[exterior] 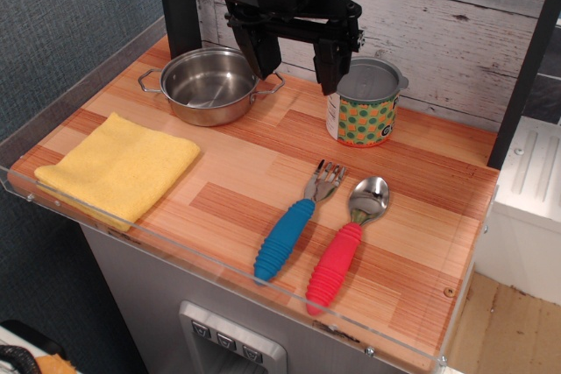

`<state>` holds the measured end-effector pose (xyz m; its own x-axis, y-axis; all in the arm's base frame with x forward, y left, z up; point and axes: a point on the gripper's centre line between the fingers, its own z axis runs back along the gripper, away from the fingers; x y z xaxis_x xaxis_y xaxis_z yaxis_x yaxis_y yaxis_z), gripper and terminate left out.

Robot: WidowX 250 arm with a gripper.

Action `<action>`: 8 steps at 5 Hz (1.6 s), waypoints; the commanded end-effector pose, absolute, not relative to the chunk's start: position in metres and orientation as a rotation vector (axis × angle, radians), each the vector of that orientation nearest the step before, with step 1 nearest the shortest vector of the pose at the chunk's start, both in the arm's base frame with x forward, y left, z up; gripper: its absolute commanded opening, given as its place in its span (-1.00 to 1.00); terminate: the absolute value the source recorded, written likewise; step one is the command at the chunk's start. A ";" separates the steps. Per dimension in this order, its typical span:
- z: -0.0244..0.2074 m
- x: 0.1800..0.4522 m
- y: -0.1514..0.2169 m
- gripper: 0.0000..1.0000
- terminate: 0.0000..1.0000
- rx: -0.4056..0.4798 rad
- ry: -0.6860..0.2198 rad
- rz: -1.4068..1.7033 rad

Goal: Move the towel to the left of the blue fork

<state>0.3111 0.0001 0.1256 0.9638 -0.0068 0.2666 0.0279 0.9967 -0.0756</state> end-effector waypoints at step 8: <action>0.058 0.254 0.145 -1.00 -1.00 0.156 -0.135 0.240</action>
